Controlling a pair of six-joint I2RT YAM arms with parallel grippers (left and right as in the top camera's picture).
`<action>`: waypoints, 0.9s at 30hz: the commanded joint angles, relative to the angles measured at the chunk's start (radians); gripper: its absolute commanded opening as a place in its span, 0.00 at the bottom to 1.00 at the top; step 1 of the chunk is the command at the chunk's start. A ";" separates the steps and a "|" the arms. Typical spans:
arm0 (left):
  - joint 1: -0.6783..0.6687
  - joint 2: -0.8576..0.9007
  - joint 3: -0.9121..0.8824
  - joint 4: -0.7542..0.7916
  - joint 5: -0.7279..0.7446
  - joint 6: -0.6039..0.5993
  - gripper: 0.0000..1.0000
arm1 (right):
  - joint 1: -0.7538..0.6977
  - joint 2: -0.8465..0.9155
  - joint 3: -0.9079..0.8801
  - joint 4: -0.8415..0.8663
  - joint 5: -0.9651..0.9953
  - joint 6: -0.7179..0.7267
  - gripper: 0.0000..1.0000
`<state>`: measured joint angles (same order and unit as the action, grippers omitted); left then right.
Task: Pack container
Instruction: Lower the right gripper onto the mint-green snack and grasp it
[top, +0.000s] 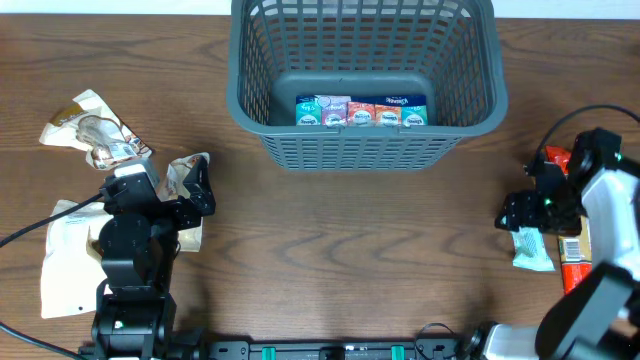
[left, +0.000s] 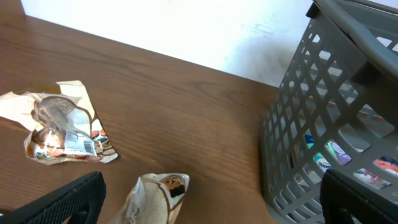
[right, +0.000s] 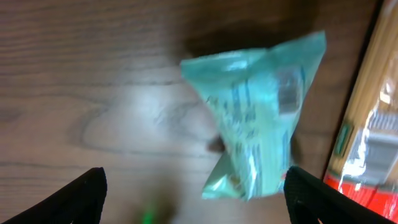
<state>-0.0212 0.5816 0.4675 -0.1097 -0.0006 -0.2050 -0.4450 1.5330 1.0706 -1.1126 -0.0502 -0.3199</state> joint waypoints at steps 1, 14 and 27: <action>0.005 -0.002 0.023 -0.002 -0.011 0.020 0.99 | 0.024 -0.122 -0.008 -0.024 -0.019 0.062 0.79; 0.005 -0.002 0.023 -0.003 -0.011 0.020 0.99 | 0.078 -0.405 -0.020 -0.189 0.117 0.053 0.86; 0.005 -0.002 0.023 -0.010 -0.011 0.020 0.99 | 0.039 -0.130 -0.040 0.082 0.249 0.016 0.83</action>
<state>-0.0212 0.5816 0.4675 -0.1169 -0.0010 -0.2050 -0.4000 1.3518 1.0424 -1.0428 0.1749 -0.2802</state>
